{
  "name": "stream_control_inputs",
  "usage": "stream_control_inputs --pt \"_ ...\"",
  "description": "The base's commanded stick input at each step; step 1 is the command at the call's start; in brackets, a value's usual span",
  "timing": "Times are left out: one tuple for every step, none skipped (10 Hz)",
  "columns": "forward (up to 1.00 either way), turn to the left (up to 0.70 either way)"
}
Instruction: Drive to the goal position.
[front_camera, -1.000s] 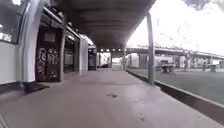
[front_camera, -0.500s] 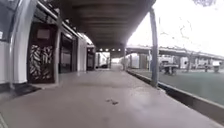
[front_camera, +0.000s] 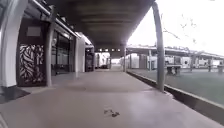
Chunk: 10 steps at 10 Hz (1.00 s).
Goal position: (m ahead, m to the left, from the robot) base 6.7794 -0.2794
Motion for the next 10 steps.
stream_control_inputs --pt "0.7 0.0" --pt "0.7 0.0" --pt "0.7 0.0" --pt "0.7 0.0" --pt "0.7 0.0" --pt "0.7 0.0" --pt "0.7 0.0" --pt "0.7 0.0" --pt "0.7 0.0" --pt "0.7 0.0"
